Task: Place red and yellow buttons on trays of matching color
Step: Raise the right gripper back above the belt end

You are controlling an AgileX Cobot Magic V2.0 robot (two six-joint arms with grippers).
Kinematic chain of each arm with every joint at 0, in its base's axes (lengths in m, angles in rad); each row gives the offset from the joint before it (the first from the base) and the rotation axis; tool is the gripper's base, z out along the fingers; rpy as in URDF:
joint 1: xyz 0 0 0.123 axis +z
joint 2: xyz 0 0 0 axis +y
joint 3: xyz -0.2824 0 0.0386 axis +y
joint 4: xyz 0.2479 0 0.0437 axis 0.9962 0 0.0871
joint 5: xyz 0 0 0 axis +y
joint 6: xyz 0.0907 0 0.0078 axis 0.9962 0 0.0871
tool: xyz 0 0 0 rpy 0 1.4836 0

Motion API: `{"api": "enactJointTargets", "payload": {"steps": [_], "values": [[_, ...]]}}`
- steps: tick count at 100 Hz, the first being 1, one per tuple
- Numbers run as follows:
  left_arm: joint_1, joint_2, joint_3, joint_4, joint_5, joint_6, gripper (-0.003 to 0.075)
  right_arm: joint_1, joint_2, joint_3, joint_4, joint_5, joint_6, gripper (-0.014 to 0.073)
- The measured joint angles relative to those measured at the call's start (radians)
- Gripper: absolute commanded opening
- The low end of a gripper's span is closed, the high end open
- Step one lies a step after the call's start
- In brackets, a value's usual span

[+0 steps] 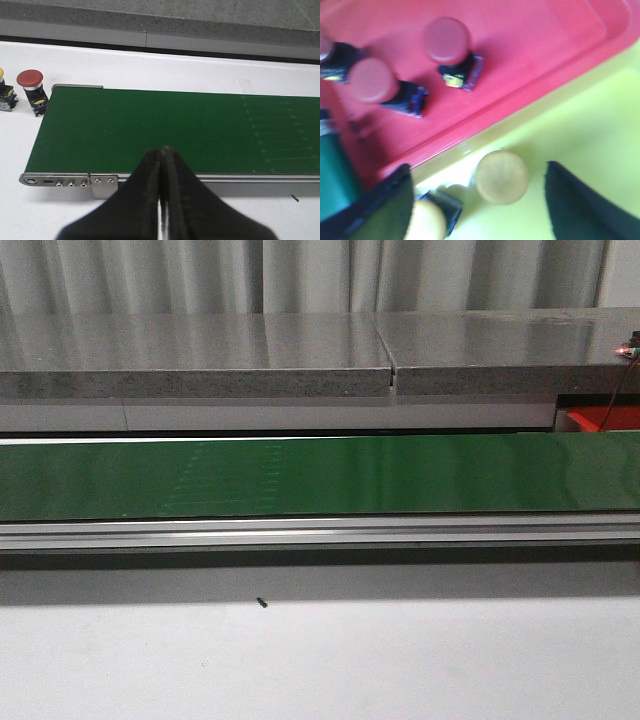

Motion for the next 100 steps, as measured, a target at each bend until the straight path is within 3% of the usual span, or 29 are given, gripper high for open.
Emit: {"api": "enactJointTargets", "payload": {"steps": [14, 66, 100], "values": [[0.0, 0.0, 0.0, 0.0, 0.0, 0.0, -0.002, 0.058, -0.105, 0.0, 0.0, 0.066, -0.058, -0.0076], [0.0, 0.0, 0.0, 0.0, 0.0, 0.0, -0.002, 0.414, -0.407, 0.039, -0.028, 0.179, -0.064, -0.0062], [0.0, 0.0, 0.0, 0.0, 0.0, 0.0, -0.002, 0.46, -0.667, 0.248, -0.086, 0.169, -0.005, -0.0062]]}}
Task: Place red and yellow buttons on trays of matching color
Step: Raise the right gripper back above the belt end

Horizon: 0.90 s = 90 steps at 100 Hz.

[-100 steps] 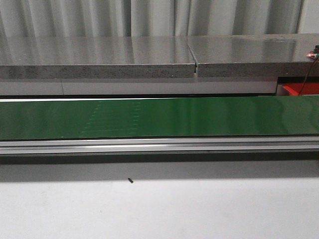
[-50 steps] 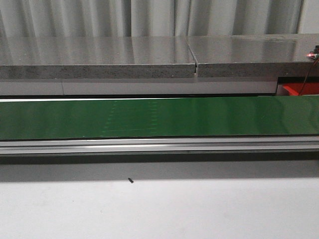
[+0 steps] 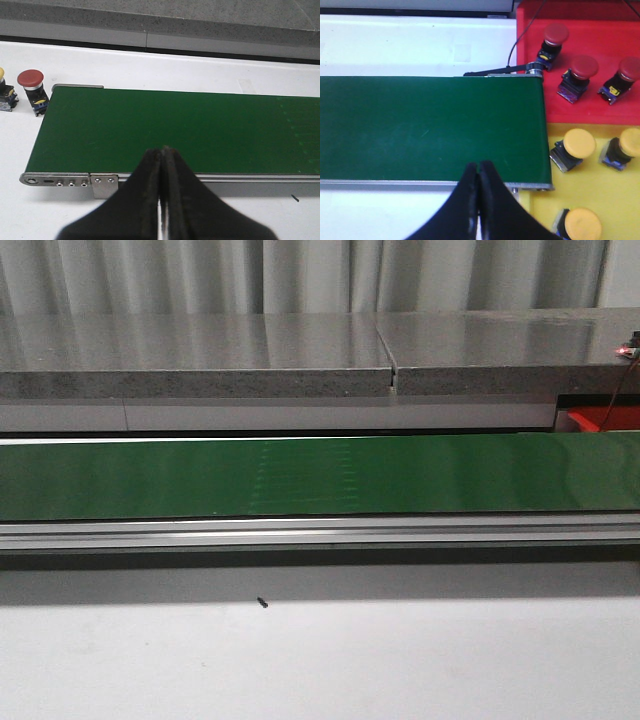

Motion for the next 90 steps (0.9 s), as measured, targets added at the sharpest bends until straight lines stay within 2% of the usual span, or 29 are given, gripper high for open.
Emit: {"api": "enactJointTargets", "payload": {"steps": [20, 49, 90], "values": [[0.0, 0.0, 0.0, 0.0, 0.0, 0.0, -0.002, 0.0, -0.158, 0.111, -0.055, 0.0, 0.05, -0.0067], [0.0, 0.0, 0.0, 0.0, 0.0, 0.0, -0.002, 0.0, -0.389, 0.23, -0.055, 0.012, 0.052, -0.0067], [0.0, 0.0, 0.0, 0.0, 0.0, 0.0, -0.002, 0.0, -0.42, 0.239, -0.055, 0.016, 0.054, -0.0067]]}}
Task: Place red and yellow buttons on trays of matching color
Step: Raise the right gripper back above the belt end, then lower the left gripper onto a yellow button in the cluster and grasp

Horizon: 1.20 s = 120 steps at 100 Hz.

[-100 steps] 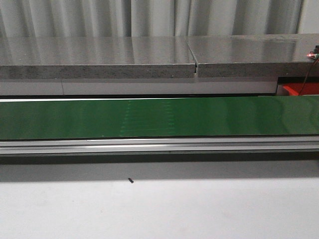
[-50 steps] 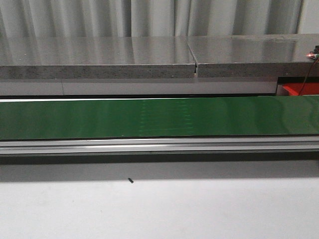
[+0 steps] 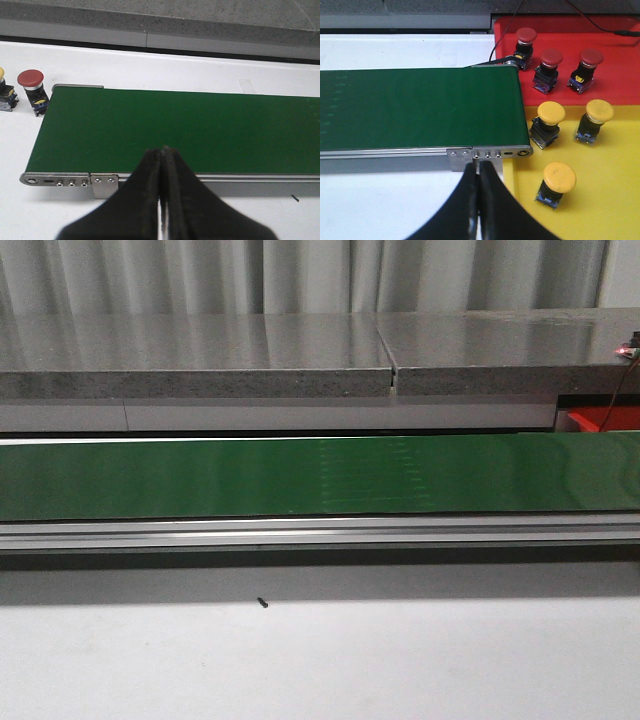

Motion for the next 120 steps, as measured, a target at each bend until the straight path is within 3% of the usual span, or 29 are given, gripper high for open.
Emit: {"api": "enactJointTargets", "payload": {"steps": [95, 120], "values": [[0.0, 0.018, 0.0, 0.023, -0.011, 0.0, -0.002, 0.0, 0.0, 0.0, 0.0, 0.0, 0.003, -0.0067], [0.0, 0.149, -0.021, 0.19, -0.03, -0.229, -0.002, 0.0, 0.0, 0.0, 0.0, 0.0, 0.003, -0.0067]]}}
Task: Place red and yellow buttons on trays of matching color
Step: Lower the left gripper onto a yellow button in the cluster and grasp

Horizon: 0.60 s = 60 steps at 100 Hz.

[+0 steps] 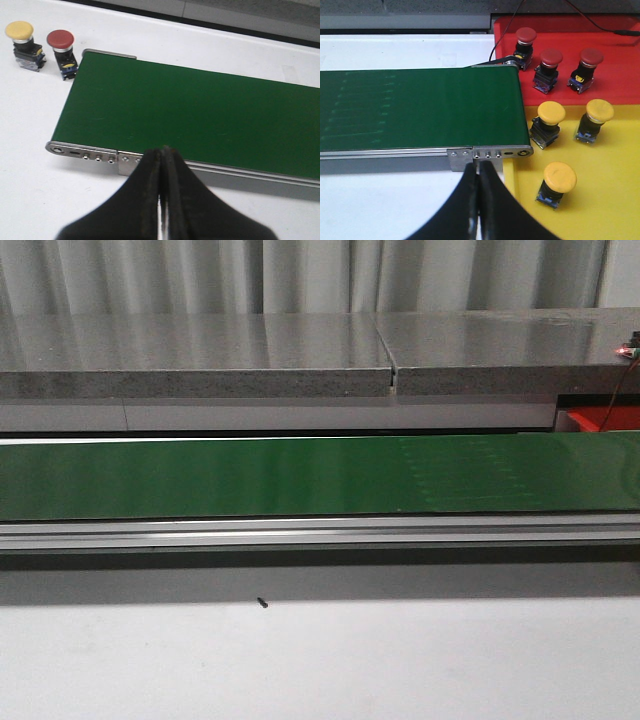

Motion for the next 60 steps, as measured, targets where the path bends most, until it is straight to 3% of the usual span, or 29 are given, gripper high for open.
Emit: {"api": "enactJointTargets", "payload": {"steps": [17, 43, 53, 60], "values": [[0.0, 0.121, -0.07, 0.133, -0.046, -0.112, -0.002, 0.0, 0.0, 0.0, 0.0, 0.0, 0.0, -0.0067], [0.005, 0.308, -0.203, 0.224, -0.094, -0.138, -0.0008, 0.0, 0.0, 0.0, 0.0, 0.0, 0.0, -0.0067], [0.011, 0.375, -0.254, 0.244, -0.117, -0.136, 0.0116, 0.0, 0.0, 0.0, 0.0, 0.0, 0.0, -0.0067], [0.011, 0.418, -0.286, 0.258, -0.121, -0.127, 0.0272, 0.0, 0.0, 0.0, 0.0, 0.0, 0.0, -0.0067]]}}
